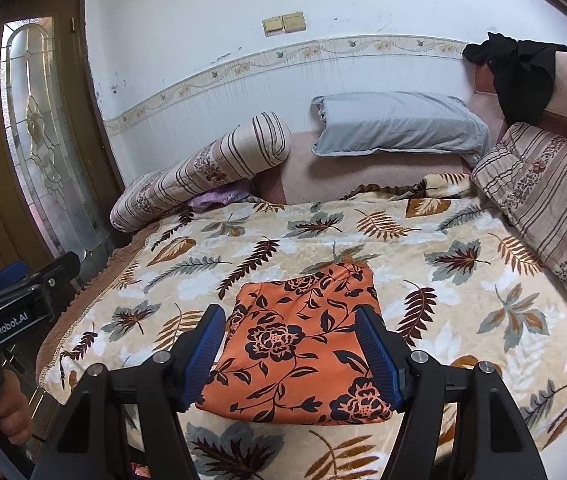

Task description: Fold small clothes

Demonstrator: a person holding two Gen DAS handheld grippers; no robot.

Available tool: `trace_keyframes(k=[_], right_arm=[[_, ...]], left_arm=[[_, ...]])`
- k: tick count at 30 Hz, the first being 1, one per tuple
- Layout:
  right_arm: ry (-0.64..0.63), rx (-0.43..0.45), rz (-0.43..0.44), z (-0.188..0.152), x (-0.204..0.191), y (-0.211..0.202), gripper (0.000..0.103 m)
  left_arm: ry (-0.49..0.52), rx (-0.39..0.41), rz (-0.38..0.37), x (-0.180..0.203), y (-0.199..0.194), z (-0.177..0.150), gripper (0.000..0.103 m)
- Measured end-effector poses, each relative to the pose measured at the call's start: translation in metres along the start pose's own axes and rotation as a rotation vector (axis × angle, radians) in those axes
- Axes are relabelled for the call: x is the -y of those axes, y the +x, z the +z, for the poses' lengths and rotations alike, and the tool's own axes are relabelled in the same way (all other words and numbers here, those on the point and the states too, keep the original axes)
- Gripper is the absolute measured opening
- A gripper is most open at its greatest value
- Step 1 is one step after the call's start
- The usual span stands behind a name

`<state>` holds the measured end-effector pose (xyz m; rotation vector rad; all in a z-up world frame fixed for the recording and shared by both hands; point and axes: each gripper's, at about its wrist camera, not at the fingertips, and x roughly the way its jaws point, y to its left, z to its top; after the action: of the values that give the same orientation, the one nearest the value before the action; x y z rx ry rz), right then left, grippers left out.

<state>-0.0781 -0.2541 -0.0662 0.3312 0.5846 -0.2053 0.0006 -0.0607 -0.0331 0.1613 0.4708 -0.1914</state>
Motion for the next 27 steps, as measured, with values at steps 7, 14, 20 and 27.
trace_keyframes(k=[7,14,20,27], right_arm=[[-0.011,0.014,-0.002,0.008,-0.007,-0.002,0.071],[-0.021,0.022,-0.013,0.011,-0.013,-0.007,0.071],[-0.033,0.013,-0.014,0.009,-0.017,-0.008,0.071],[-0.05,-0.012,-0.021,0.006,-0.023,0.001,0.071]], left_arm=[[-0.017,0.015,0.004,-0.007,-0.002,0.006,0.101],[-0.028,0.026,0.005,-0.013,-0.005,0.007,0.101],[-0.034,0.016,0.004,-0.017,-0.002,0.003,0.101],[-0.038,-0.006,-0.01,-0.019,0.009,-0.001,0.101]])
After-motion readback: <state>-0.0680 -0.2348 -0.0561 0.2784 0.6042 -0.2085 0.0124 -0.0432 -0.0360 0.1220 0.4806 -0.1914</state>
